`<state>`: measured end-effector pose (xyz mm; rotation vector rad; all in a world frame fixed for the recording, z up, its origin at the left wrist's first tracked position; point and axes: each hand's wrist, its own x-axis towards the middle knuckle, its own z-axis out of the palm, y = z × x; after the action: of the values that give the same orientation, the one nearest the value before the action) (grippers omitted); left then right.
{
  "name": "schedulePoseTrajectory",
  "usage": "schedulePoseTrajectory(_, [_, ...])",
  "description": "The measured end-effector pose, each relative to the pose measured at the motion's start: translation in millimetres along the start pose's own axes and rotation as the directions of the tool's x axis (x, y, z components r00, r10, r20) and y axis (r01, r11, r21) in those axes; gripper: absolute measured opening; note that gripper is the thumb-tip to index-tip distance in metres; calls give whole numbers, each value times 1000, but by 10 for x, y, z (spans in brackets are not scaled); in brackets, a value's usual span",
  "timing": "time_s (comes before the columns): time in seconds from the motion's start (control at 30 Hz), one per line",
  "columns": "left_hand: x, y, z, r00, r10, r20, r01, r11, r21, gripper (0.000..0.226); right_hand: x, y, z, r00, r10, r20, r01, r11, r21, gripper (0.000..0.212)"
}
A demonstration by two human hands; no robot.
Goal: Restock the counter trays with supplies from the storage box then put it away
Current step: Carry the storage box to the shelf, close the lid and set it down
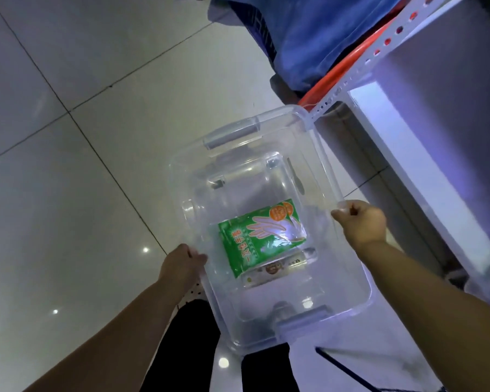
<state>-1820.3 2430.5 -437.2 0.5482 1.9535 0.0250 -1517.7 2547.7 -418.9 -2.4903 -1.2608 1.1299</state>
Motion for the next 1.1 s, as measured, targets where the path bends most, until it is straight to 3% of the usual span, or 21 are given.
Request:
schedulePoseTrajectory(0.43, [360,69,626,999,29,-15,-31,990,-134,19,796,187,308,997,-23,-73,24,1000,13,16])
schedulePoseTrajectory(0.53, [316,82,589,1000,25,-15,-26,996,-84,22,719,195,267,999,-41,-36,40,999,-29,25])
schedulePoseTrajectory(0.67, [166,187,473,999,46,-5,-45,990,136,23,506,184,67,994,-111,11,112,987,-114,37])
schedulePoseTrajectory(0.87, [-287,469,238,960,279,-13,-267,931,249,19,-55,141,-407,977,-212,-29,207,972,-115,26])
schedulePoseTrajectory(0.97, [-589,796,180,898,439,8,-419,850,318,16,-380,153,-792,964,-244,-106,243,970,-23,19])
schedulePoseTrajectory(1.1, [-1024,1266,208,794,605,69,-576,709,406,19,-784,257,-1458,898,-345,-273,317,938,-143,18])
